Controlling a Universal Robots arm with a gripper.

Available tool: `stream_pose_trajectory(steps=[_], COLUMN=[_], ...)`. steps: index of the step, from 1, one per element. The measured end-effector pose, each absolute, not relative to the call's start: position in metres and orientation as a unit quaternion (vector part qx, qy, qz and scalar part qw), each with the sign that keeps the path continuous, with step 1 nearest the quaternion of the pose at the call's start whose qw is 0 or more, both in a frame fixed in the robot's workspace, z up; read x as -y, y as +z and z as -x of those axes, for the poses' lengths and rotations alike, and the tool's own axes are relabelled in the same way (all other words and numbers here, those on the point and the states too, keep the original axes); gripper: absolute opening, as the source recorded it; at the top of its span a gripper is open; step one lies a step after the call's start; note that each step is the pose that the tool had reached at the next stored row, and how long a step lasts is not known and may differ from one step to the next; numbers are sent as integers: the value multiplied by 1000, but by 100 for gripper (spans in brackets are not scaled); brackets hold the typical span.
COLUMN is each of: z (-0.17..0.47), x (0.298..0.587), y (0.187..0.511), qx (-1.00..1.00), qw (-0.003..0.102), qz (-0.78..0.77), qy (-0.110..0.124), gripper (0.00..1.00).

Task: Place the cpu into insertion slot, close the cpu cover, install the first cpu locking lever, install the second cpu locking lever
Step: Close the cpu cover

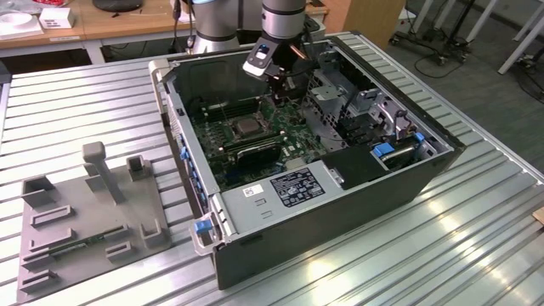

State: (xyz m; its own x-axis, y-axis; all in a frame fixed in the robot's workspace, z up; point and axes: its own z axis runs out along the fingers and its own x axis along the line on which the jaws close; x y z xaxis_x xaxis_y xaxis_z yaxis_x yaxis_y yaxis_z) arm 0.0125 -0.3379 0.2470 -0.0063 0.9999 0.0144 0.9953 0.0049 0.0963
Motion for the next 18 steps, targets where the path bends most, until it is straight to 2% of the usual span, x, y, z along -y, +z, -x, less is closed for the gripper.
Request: stream_pose_trajectory(steps=[8, 18], z=[6, 9], x=[338, 338], y=[247, 247], qx=[-708, -708], qw=[34, 34], qz=[-704, -704], qy=[44, 44], gripper=[11, 11])
